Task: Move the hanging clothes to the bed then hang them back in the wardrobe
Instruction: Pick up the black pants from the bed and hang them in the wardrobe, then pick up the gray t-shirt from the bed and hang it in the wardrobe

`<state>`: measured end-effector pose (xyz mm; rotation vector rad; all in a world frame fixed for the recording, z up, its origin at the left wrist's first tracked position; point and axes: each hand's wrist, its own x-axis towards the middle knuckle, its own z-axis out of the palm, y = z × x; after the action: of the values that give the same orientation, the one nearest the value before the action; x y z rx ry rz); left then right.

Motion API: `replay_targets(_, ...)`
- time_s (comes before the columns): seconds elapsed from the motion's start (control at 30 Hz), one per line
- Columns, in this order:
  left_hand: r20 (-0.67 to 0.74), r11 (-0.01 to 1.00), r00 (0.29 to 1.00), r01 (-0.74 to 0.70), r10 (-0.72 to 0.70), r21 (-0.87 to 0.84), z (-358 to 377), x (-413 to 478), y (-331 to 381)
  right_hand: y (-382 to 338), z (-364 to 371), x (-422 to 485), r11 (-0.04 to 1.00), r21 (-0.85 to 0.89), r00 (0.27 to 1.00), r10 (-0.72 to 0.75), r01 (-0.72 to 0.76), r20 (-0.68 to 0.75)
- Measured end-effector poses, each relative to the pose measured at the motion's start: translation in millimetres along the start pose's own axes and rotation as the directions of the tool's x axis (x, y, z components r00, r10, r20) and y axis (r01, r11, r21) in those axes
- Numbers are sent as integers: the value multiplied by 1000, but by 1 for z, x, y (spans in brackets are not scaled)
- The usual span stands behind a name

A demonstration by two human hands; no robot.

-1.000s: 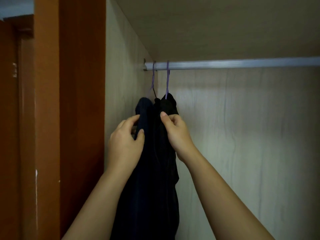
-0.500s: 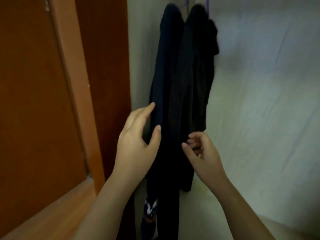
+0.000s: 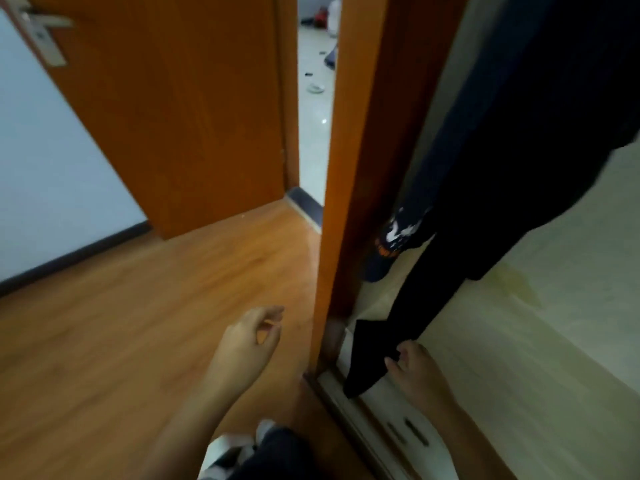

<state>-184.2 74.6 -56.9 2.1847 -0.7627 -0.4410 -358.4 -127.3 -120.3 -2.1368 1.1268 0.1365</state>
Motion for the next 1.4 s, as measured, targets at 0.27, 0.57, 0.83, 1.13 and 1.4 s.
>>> replay_targets(0.27,-64,873,871,487,-486,-1,-3,-34,-124,-49,78,26,971,-185,918,-69,152,390)
replay_targets(0.57,-92,427,422,839,-902,-338,-50,-79,-280,-165,178,93,811,-396,763,-92,431,640)
replay_targets(0.83,27,33,62,789,-998,-613,-66,-137,-350,-268,238,149,802,-380,690,-54,461,722)
replay_targets(1.13,179,-220,-134,432,-975,-874,-66,-101,-327,-328,278,226,710,-503,671,59,492,739)
replay_targets(1.4,321,-348,-166,176,-932,-921,-120,-10,-350,-479,346,319,651,-516,635,67,556,769)
